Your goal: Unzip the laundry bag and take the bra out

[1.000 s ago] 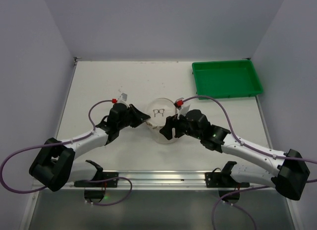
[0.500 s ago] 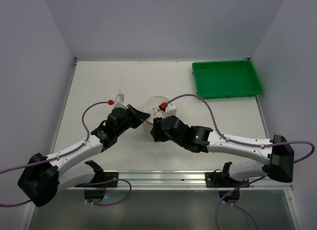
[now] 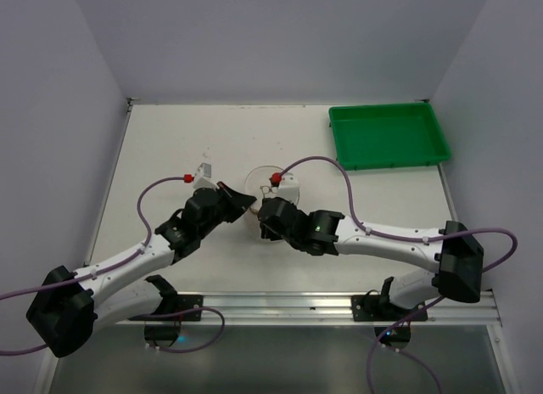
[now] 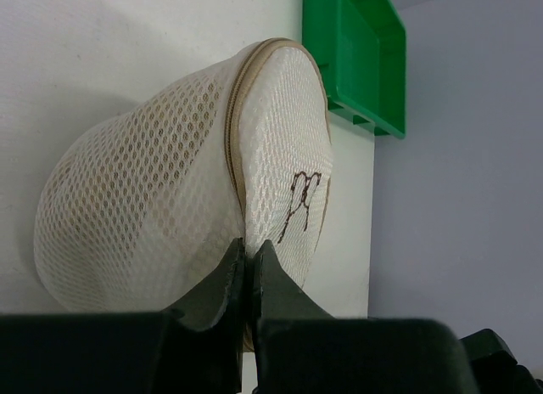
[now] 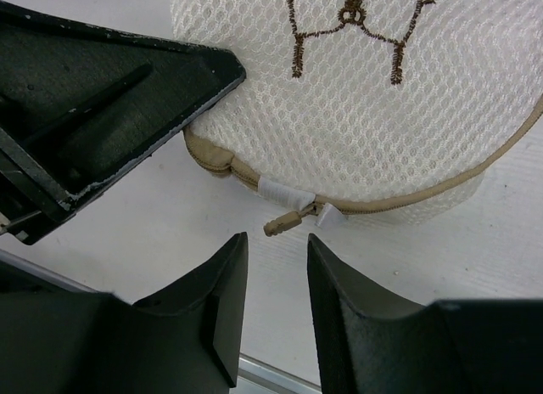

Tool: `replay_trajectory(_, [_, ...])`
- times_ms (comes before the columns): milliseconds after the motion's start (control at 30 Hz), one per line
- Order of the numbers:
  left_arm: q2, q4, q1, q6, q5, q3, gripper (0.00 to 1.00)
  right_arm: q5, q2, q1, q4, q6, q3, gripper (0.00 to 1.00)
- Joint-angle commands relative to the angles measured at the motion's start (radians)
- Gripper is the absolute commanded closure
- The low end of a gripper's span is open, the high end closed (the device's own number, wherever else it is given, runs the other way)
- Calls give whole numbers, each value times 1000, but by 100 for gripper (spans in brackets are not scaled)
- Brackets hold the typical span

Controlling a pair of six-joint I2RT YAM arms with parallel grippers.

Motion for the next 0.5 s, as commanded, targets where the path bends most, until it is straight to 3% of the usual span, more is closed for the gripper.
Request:
replay_trajectory(0, [-16,6,-12,-3,-56,7,100,63,15,-6,-15,52,49,64])
replay_trajectory(467, [-32,-12,-25,5,-73,4,100,50,20,-52,-15,66,46,80])
